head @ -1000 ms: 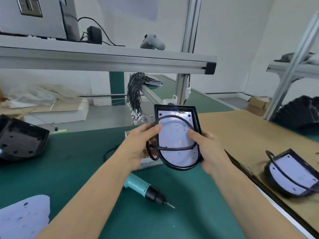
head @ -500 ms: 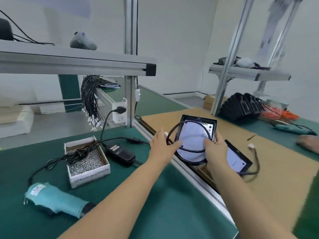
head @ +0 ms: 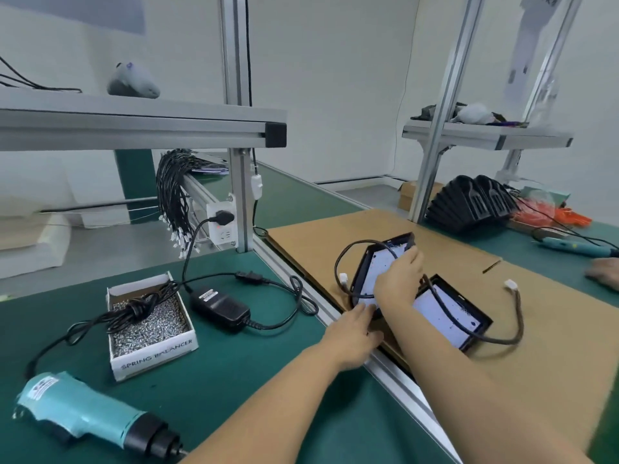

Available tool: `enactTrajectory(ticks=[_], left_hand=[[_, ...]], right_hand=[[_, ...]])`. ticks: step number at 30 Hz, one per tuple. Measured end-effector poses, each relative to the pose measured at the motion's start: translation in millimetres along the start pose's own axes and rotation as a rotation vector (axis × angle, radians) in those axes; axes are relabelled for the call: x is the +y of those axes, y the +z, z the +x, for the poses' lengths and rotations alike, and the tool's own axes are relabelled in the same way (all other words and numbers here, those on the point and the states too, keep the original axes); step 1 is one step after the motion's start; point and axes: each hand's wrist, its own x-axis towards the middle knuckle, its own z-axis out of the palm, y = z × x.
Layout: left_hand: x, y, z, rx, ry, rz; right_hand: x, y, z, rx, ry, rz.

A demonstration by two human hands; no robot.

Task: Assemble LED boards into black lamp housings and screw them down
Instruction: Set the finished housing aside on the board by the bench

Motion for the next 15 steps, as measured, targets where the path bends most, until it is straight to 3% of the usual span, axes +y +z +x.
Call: enactTrajectory(ticks=[3,6,15], left_hand=[[0,0,2,-0.033,-0.027,0.104],[-2,-2,3,-0.07,-0.035,0.206],[-16,-15,-5,-0.034,-0.073,0.215]], right_hand=[[6,2,3,0.007,-0.088,-0.424],[16,4,-1,-0.101,-0.148,-0.725],[-20,-2,-5,-0.158,-0.171,-0.757]])
